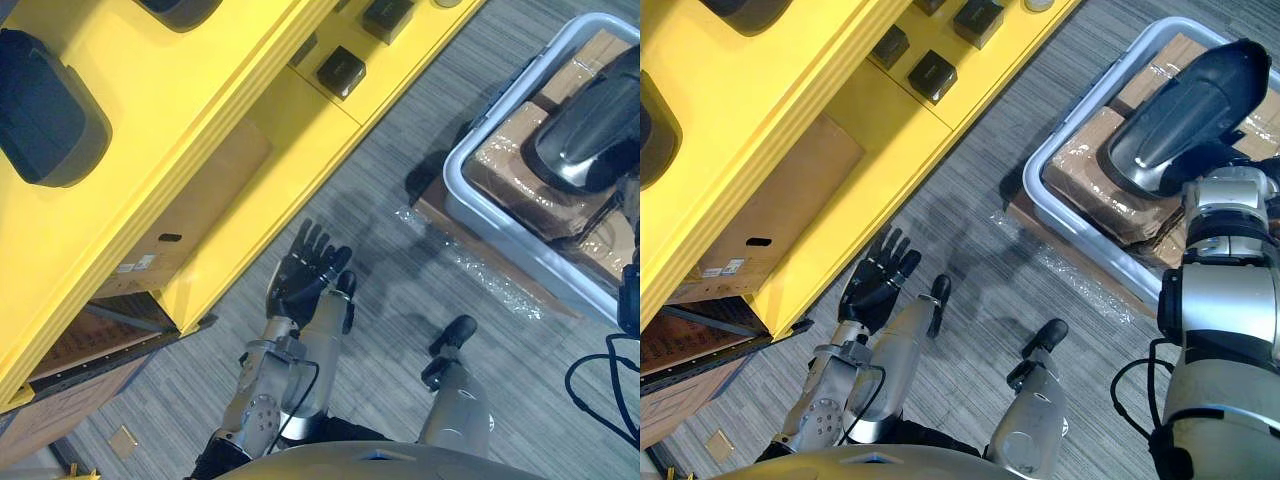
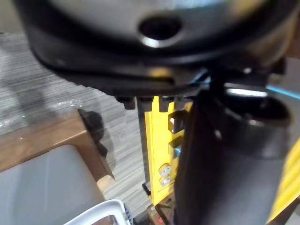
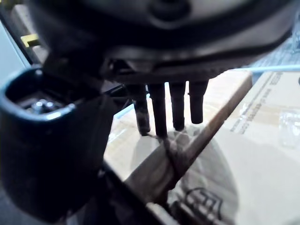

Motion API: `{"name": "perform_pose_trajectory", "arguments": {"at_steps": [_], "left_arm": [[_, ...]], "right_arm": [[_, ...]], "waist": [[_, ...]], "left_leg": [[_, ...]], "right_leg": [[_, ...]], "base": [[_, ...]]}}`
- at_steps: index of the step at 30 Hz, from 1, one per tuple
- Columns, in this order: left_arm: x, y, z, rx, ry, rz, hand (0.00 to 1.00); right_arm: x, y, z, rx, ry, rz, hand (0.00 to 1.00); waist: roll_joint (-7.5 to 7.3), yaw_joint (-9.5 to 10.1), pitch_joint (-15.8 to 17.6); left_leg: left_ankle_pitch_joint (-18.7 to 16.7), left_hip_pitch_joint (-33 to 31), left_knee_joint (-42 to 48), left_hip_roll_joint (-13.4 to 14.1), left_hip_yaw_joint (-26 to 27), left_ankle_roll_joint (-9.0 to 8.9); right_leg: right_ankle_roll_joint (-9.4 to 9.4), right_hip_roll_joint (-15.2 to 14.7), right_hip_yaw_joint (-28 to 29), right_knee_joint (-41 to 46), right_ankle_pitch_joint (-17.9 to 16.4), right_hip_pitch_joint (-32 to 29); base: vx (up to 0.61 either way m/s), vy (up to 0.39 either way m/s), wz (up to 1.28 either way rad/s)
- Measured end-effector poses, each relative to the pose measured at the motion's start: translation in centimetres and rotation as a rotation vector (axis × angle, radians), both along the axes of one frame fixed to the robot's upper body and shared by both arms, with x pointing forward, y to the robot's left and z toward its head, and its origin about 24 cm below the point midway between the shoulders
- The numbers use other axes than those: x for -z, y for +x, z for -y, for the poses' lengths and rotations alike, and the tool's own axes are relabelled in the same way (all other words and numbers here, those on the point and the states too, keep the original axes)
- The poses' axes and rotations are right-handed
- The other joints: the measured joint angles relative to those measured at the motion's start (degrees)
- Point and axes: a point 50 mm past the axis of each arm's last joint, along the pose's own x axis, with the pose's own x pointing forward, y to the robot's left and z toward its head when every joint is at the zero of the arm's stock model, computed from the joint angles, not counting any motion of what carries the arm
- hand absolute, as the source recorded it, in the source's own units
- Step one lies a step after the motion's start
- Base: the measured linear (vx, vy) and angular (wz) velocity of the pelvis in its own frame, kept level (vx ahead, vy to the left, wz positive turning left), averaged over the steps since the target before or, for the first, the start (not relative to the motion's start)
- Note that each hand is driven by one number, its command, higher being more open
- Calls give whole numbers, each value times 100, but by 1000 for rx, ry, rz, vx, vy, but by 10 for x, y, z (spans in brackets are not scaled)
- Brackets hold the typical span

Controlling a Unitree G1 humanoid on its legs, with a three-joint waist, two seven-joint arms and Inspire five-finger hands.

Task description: Walk over and take three plastic housings, then place them on the shelf

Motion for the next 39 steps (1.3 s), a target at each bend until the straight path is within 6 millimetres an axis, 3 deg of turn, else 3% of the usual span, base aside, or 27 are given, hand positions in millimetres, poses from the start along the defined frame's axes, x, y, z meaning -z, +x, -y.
{"name": "perform_pose_trajectory", "arguments": {"at_steps": [5,8,12,15,17,19,25,32,36,37,39], "left_arm": [[-12,2,-2,1,-10,56,100],[-16,0,-3,7,-14,77,100],[-22,-7,-10,-3,-16,101,100],[-21,-12,-20,-15,-1,99,100],[-23,-19,-31,-29,17,119,100],[-26,-23,-33,-16,27,140,100],[-43,-21,-32,59,179,273,100],[-57,7,-13,344,435,290,100],[-47,42,-11,449,514,158,100],[-41,62,-19,460,488,56,100],[-40,67,-21,471,480,28,100]], "right_arm": [[8,-5,5,-16,44,-62,0],[20,4,-5,-87,83,-91,0],[19,10,-8,-168,35,-121,0],[30,10,-8,-257,-71,-223,0],[42,17,-20,-344,-116,-238,0],[48,21,-26,-384,-132,-232,0],[71,35,-67,-551,-209,-206,0],[48,41,-102,-695,-521,-90,0],[29,44,-118,-758,-698,-15,0],[19,44,-130,-807,-789,36,0],[16,44,-133,-824,-821,48,0]], "waist": [[1,-13,-1],[0,-20,0],[-15,-18,9],[-75,-68,50],[-231,-245,155],[-288,-337,182],[-604,-510,205],[-971,-968,-43],[-1017,-1161,-175],[-1034,-1311,-230],[-1038,-1349,-233]], "left_leg": [[20,105,-55,67,-68,-39],[56,269,-164,119,-68,-82],[124,459,-323,150,-112,-143],[206,738,-548,156,-113,-185],[314,987,-814,161,-99,-221],[358,1077,-919,186,-103,-251],[471,1563,-1329,417,46,-400],[575,1914,-1724,531,476,-438],[574,2065,-1796,548,716,-438],[575,2047,-1800,567,808,-438],[574,2048,-1800,574,839,-438]], "right_leg": [[-34,77,-92,0,-48,132],[-72,122,-113,-4,-78,246],[-87,169,-169,-17,-119,398],[-89,193,-208,-113,-125,629],[-94,214,-228,-206,-130,800],[-96,246,-245,-248,-128,870],[-138,476,-97,-434,-125,1111],[-211,595,261,-785,50,1160],[-222,630,504,-857,121,1138],[-245,651,595,-908,186,1073],[-252,657,632,-915,204,1054]], "base": [[-13,-17,4],[-35,-27,0],[-27,-22,6],[-3,-22,6],[-8,-33,3],[-13,-40,0],[14,-55,-16],[23,-11,-26],[-5,26,-35],[-38,22,-30],[-38,18,-22]]}}
